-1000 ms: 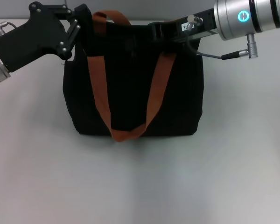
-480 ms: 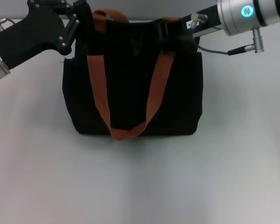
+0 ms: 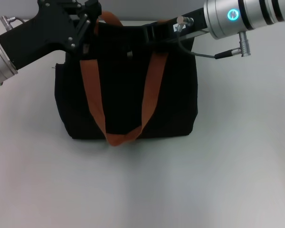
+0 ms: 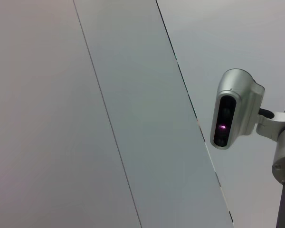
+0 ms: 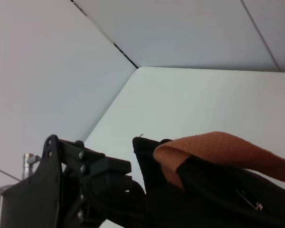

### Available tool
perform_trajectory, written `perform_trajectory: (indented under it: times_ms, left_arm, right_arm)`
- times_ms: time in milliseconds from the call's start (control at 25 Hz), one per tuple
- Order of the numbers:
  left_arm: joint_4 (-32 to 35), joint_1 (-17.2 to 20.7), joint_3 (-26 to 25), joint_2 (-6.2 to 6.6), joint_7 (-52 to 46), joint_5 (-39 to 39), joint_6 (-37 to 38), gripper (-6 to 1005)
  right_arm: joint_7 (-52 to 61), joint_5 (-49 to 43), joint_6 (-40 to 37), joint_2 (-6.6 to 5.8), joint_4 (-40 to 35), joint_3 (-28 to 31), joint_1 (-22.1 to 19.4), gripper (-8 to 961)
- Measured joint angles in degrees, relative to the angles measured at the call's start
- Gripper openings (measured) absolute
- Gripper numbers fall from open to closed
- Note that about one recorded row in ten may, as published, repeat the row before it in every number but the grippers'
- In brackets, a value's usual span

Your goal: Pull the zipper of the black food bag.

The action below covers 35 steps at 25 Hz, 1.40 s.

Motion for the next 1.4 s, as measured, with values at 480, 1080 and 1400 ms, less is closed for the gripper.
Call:
perform_trajectory:
  times_ms: [480, 1080, 1400]
  left_arm:
    - [0.00, 0.70, -0.50, 0.09, -0.04, -0.92, 0.07, 28]
    - [0.03, 1.53, -0.63, 0.26, -0.05, -1.25, 0.24, 29]
    - [0.32, 1.85, -0.69, 0.37, -0.02, -1.70, 0.24, 29]
  right_arm:
    - [-0.85, 0.07, 0.32, 0.02, -0.18, -0.82, -0.23, 164]
    - [2.42, -5.59, -0.66, -0.20, -6.05, -0.84, -1.24, -2]
    - [5.96, -10.01, -1.89, -0.16, -10.67, -0.63, -2.09, -1]
